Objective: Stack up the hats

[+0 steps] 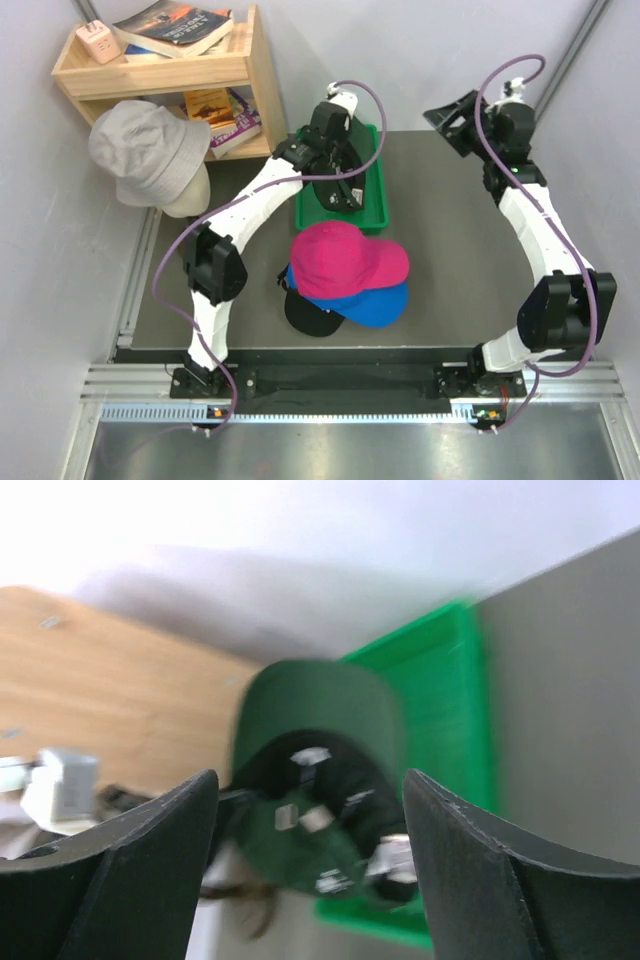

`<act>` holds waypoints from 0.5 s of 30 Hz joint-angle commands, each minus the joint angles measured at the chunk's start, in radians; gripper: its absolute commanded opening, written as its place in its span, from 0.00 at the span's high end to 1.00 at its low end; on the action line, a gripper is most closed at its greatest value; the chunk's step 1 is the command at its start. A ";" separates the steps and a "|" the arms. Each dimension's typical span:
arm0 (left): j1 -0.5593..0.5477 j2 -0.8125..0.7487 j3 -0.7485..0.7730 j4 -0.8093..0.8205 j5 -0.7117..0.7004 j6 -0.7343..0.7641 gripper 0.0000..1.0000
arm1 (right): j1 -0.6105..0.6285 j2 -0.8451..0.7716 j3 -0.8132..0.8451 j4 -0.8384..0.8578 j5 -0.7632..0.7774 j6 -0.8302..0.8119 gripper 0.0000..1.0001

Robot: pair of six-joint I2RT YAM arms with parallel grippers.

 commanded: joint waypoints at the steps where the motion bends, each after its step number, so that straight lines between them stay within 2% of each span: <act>1: -0.012 -0.136 -0.072 0.117 0.061 0.153 1.00 | 0.081 0.034 0.056 0.054 -0.076 0.212 0.27; 6: -0.035 -0.273 -0.224 0.154 0.171 0.177 1.00 | 0.171 0.041 0.036 0.059 -0.106 0.381 0.27; 15: -0.139 -0.448 -0.394 0.183 0.194 0.335 1.00 | 0.240 0.006 -0.096 0.107 -0.139 0.559 0.27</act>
